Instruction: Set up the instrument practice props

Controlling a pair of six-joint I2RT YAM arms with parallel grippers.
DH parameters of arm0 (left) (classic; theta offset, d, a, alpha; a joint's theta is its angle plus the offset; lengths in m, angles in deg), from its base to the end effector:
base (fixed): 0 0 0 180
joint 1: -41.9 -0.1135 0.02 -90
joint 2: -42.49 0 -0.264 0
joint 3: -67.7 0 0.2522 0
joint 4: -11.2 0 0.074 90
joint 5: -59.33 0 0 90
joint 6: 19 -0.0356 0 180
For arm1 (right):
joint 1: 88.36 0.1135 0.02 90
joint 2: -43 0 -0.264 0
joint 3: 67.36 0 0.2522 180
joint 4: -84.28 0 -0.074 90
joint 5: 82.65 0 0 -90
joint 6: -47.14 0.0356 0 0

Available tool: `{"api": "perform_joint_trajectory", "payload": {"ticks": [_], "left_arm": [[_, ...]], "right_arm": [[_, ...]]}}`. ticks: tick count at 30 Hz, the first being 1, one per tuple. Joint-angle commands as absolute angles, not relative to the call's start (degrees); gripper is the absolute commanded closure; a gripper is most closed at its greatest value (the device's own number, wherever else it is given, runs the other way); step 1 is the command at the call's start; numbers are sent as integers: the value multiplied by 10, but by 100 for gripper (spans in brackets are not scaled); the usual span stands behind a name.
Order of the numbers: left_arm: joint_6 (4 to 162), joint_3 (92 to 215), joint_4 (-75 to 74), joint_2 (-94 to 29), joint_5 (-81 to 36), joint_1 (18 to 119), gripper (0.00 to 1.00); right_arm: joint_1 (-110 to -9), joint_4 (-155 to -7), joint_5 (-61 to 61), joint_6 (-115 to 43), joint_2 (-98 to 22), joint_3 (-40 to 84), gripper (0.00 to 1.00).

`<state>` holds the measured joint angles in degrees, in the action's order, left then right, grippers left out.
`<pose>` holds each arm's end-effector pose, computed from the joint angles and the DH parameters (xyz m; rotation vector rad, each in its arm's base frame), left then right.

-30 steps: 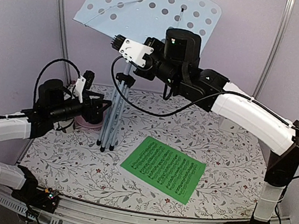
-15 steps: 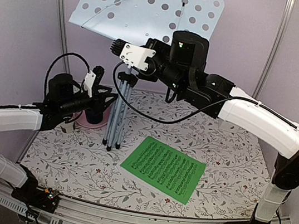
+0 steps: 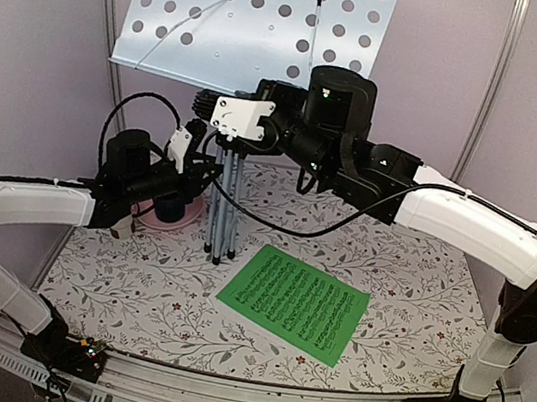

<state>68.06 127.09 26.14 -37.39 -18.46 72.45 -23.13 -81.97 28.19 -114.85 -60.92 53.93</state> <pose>0.2702 -0.1682 0.2746 0.6425 1.5675 -0.5403 0.1922 0.3863 0.4518 -1.2848 0.8177 -0.3682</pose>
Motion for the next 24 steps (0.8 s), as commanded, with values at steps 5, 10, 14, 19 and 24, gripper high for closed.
{"api": "perform_joint_trajectory", "payload": {"ticks": [5,10,14,19,24], "left_arm": [[678,1255,311,-383,-247,735,53],[683,1163,368,-319,-243,737,50],[685,1109,390,-267,-238,738,56],[690,1073,396,-242,-225,747,71],[693,1038,420,-210,-254,774,84]], "right_arm": [[-217,-1052,274,-1173,-541,570,100],[-217,-1071,280,-1195,-541,558,100],[-217,-1077,278,-1199,-542,558,100],[-217,-1080,277,-1203,-546,561,100],[-217,-1084,278,-1207,-546,561,100]]}}
